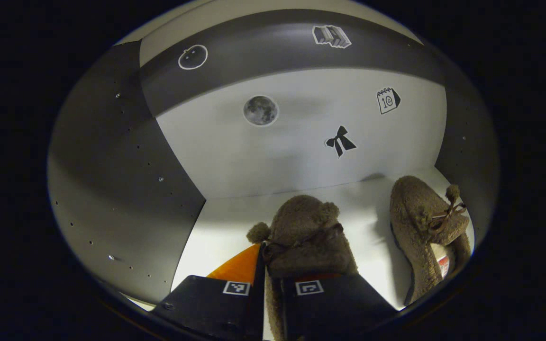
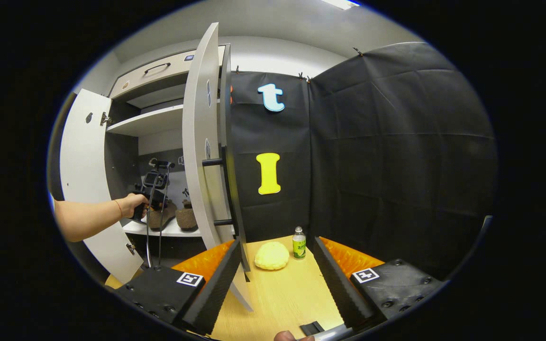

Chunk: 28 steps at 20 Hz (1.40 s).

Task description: Grab one shoe with the right hand and put it into the shoe cabinet, grab the other shoe with the left hand and put it into the shoe cabinet; then close the right door with the right hand and the left door with the left hand.

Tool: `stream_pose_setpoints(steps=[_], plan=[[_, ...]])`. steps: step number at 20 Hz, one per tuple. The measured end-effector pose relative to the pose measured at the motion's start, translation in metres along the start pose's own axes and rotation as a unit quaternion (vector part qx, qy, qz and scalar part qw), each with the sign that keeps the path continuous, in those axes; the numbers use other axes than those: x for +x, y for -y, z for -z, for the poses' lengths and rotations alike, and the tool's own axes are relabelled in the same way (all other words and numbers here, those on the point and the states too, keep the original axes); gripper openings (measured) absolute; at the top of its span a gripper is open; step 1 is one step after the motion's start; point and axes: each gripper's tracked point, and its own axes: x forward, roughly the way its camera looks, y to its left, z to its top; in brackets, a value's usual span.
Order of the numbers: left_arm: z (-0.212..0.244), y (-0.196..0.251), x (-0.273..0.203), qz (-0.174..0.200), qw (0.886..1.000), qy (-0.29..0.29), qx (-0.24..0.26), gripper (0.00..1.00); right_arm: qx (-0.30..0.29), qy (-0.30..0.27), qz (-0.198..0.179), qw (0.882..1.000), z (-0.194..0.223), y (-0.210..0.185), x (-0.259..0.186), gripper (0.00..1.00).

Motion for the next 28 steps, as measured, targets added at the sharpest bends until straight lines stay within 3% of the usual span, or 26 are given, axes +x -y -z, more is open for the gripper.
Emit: stream_pose_setpoints(steps=[2, 4, 7, 10, 14, 21, 23, 28], plan=[[0.000, -0.003, -0.005, -0.005, 1.000, 0.002, 0.002, 0.23, 0.002, -0.004, -0.002, 1.000, 0.001, -0.001, 0.001, 0.98], [-0.002, -0.005, -0.015, -0.004, 1.000, 0.011, 0.012, 0.44, 0.003, -0.006, -0.008, 1.000, 0.001, -0.002, 0.002, 0.98], [-0.008, -0.003, -0.039, 0.012, 0.999, 0.044, 0.021, 0.53, 0.006, -0.009, -0.017, 1.000, -0.001, -0.002, 0.005, 0.98], [-0.009, -0.003, -0.074, 0.017, 0.996, 0.086, 0.029, 0.94, 0.009, -0.013, -0.031, 0.999, -0.002, -0.002, 0.007, 0.98], [-0.013, -0.008, -0.134, 0.020, 0.987, 0.161, 0.017, 0.96, 0.007, -0.017, -0.057, 0.998, -0.006, -0.005, 0.016, 0.98], [-0.006, -0.018, -0.280, 0.031, 0.955, 0.291, -0.055, 0.96, 0.012, -0.003, -0.085, 0.996, -0.030, -0.007, 0.046, 0.98], [0.012, -0.013, -0.313, 0.032, 0.949, 0.306, -0.065, 1.00, 0.008, 0.006, -0.085, 0.996, -0.038, -0.004, 0.054, 0.98], [0.060, 0.013, -0.371, 0.050, 0.943, 0.323, -0.066, 0.96, 0.016, 0.009, -0.098, 0.995, -0.048, -0.010, 0.071, 0.98]])
